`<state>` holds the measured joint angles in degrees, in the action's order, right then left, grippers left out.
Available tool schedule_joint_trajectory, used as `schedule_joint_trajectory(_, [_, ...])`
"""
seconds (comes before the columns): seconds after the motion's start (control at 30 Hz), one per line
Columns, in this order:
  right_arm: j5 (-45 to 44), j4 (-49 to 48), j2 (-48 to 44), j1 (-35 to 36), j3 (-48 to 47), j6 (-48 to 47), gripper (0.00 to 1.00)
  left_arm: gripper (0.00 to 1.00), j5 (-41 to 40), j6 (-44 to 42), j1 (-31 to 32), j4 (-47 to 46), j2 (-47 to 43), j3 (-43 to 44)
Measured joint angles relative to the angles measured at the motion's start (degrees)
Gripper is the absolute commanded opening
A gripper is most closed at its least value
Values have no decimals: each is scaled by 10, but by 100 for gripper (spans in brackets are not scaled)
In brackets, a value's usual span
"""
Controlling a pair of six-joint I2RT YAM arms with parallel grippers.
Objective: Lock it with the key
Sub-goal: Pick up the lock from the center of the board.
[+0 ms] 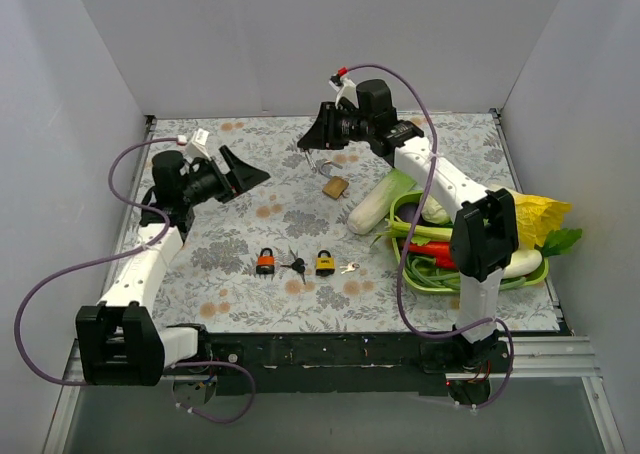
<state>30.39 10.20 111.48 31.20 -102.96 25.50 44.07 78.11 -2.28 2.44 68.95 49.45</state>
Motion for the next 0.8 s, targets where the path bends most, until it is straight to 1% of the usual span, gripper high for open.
schedule_joint_trajectory(0.07, [-2,-24,-4,3,18,63,1,86,-18,-5,56,-16,0,1])
schedule_joint_trajectory(0.17, [1,-54,-4,7,45,132,1,83,-31,-5,100,-34,12,2])
schedule_joint_trajectory(0.3, [9,-84,-4,12,79,186,1,82,-34,9,123,-77,46,2])
schedule_joint_trajectory(0.47, [-3,-85,-9,19,82,200,1,77,-74,18,157,-85,71,12])
schedule_joint_trajectory(0.5, [-9,-83,-12,21,82,200,1,75,-90,16,169,-78,76,22])
schedule_joint_trajectory(0.53, [-15,-77,-16,23,82,200,1,71,-106,15,180,-72,82,31])
schedule_joint_trajectory(0.73, [-48,-49,-27,35,79,200,1,58,-188,-3,218,-25,119,84])
schedule_joint_trajectory(0.8, [-54,-39,-27,39,78,200,1,49,-206,-9,226,-16,127,87])
